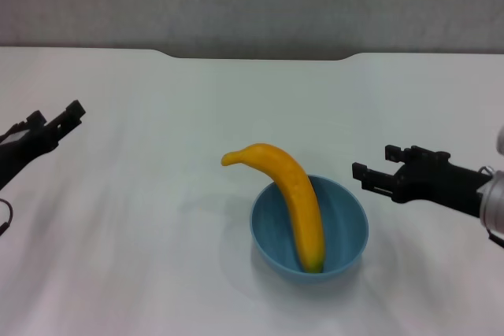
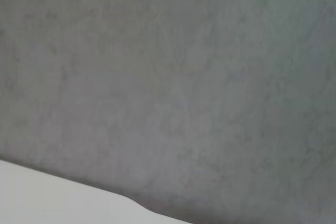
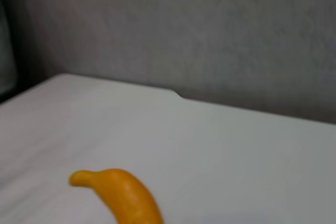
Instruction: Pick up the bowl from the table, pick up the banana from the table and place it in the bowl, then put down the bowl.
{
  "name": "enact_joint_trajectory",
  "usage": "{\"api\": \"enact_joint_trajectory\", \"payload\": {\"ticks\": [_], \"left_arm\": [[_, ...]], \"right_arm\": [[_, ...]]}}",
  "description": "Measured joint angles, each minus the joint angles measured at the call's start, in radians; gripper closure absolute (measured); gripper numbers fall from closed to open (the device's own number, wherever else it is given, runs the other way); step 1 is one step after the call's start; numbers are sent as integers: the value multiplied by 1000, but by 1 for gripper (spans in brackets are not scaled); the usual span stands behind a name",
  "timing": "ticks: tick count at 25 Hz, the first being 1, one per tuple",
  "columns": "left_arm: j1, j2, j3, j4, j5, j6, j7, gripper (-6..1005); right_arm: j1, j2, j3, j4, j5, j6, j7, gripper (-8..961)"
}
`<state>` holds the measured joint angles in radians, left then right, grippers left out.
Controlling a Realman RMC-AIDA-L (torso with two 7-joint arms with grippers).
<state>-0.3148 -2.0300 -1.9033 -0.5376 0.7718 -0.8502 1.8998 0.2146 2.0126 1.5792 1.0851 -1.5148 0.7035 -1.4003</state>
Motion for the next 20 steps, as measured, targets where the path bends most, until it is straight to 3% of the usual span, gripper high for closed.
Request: {"api": "enact_joint_trajectory", "payload": {"ticks": [7, 16, 20], "left_arm": [[5, -2, -2, 34, -33, -51, 81, 92], [0, -6, 7, 120, -117, -119, 197, 96], [-10, -12, 16, 126, -112, -120, 215, 96]], "right_arm": [[-6, -4, 8, -190, 380, 88, -367, 198], [25, -2, 49, -538, 814, 400, -737, 197], [50, 0, 46, -690, 915, 476, -832, 196]]}}
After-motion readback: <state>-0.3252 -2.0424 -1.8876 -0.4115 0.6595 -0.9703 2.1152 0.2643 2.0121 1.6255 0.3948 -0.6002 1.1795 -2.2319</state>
